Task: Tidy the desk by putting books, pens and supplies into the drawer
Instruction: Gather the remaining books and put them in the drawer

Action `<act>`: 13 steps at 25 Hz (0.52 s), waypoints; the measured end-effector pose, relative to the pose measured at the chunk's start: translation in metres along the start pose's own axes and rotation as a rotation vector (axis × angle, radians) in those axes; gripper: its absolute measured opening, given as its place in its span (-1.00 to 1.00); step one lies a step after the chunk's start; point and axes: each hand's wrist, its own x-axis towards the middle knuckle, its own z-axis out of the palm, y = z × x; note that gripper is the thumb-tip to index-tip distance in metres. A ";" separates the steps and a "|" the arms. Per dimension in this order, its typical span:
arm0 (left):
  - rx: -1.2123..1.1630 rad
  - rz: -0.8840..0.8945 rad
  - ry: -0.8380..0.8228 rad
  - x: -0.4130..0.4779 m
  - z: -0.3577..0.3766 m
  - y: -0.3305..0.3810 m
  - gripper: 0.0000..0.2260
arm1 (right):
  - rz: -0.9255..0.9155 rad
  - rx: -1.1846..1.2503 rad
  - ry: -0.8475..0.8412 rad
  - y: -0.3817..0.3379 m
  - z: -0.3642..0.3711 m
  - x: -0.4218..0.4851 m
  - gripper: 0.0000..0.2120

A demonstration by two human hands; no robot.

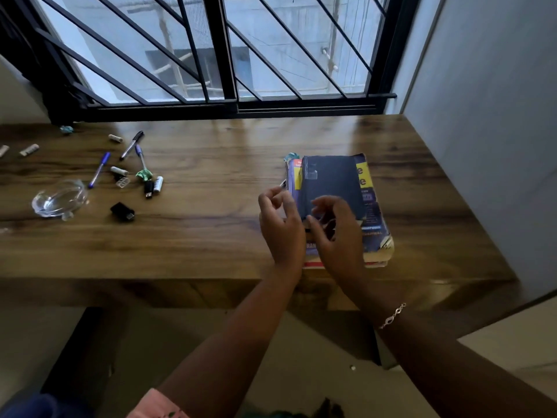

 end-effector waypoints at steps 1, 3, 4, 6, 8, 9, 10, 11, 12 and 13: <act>-0.051 -0.021 -0.013 -0.009 -0.004 -0.001 -0.88 | 0.062 0.072 -0.037 -0.001 0.004 -0.011 -0.86; -0.117 -0.150 -0.009 -0.024 -0.016 -0.010 -0.92 | 0.220 0.235 -0.063 -0.002 0.016 -0.033 -0.92; -0.139 -0.199 0.012 -0.034 -0.024 -0.018 -0.92 | 0.264 0.308 -0.051 -0.004 0.021 -0.045 -0.96; -0.133 -0.236 0.047 -0.056 -0.037 -0.034 -0.84 | 0.320 0.443 -0.017 -0.006 0.030 -0.067 -0.95; -0.097 -0.410 0.082 -0.077 -0.051 -0.057 -0.80 | 0.535 0.550 0.026 -0.007 0.043 -0.090 -0.92; -0.095 -0.572 0.121 -0.083 -0.056 -0.072 -0.79 | 0.726 0.612 0.091 -0.002 0.049 -0.100 -0.87; -0.111 -0.750 0.166 -0.085 -0.060 -0.088 -0.78 | 0.943 0.695 0.167 0.007 0.054 -0.109 -0.85; -0.143 -0.911 0.200 -0.084 -0.065 -0.104 -0.75 | 1.144 0.780 0.232 0.019 0.056 -0.118 -0.85; -0.193 -1.036 0.212 -0.079 -0.069 -0.118 -0.72 | 1.299 0.850 0.269 0.031 0.057 -0.125 -0.83; -0.254 -1.126 0.218 -0.073 -0.073 -0.130 -0.67 | 1.400 0.901 0.287 0.043 0.059 -0.129 -0.80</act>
